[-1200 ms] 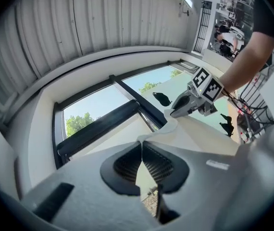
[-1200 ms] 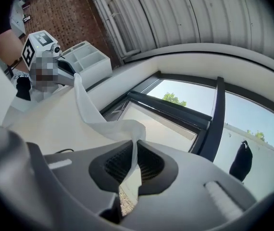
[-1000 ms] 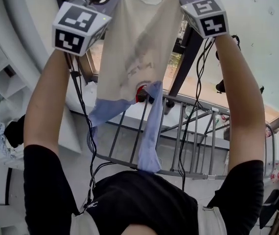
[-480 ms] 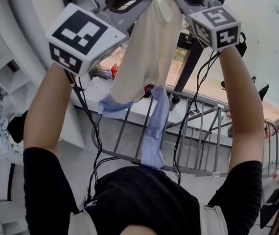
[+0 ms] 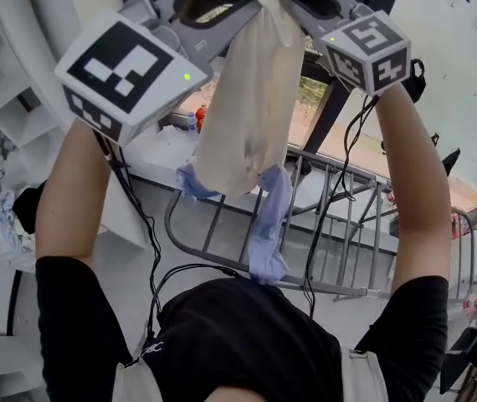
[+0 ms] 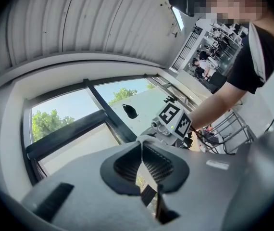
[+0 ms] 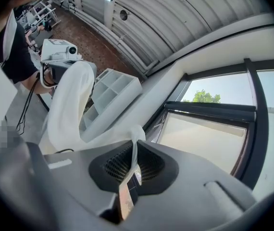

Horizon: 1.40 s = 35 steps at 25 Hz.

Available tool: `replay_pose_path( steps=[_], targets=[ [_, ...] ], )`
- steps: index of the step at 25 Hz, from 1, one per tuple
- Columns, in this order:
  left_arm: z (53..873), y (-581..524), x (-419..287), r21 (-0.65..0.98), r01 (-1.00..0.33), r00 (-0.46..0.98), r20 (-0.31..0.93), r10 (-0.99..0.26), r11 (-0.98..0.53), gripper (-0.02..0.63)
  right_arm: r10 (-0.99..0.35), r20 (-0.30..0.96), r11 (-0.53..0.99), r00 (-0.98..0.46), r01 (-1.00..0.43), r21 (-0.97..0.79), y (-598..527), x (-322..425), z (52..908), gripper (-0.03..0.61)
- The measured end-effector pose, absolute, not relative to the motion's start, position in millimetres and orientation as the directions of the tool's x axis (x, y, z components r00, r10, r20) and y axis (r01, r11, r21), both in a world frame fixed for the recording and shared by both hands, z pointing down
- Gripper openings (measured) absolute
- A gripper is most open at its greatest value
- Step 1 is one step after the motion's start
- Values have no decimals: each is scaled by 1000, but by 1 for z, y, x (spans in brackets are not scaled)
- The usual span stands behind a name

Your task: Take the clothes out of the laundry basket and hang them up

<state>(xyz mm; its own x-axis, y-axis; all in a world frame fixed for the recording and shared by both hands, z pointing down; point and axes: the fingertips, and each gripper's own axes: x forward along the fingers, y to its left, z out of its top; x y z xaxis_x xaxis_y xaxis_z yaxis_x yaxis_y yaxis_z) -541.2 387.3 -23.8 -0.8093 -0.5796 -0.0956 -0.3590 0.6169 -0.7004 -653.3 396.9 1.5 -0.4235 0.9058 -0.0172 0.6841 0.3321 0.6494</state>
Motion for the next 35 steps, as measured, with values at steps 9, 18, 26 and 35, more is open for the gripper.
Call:
replay_pose_path(
  steps=[9,18,26,35],
  targets=[
    [70,381,-551,-629,-521,-783,81,-617,577,14,885,170,262,-434,764,590,410,-665,111,25],
    [161,367,-555,-509,-645,-734,205,-648,570,14,860,285,244,-423,832,498,413,-681,195,25],
    [231,386,-546,-375,-698,-712,280,-643,610,15,853,356,222,-382,882,415,438,-686,257,25],
    [253,420,-523,-331,-682,-731,285,-620,652,15,897,339,141,-284,911,387,491,-671,259,25]
  ],
)
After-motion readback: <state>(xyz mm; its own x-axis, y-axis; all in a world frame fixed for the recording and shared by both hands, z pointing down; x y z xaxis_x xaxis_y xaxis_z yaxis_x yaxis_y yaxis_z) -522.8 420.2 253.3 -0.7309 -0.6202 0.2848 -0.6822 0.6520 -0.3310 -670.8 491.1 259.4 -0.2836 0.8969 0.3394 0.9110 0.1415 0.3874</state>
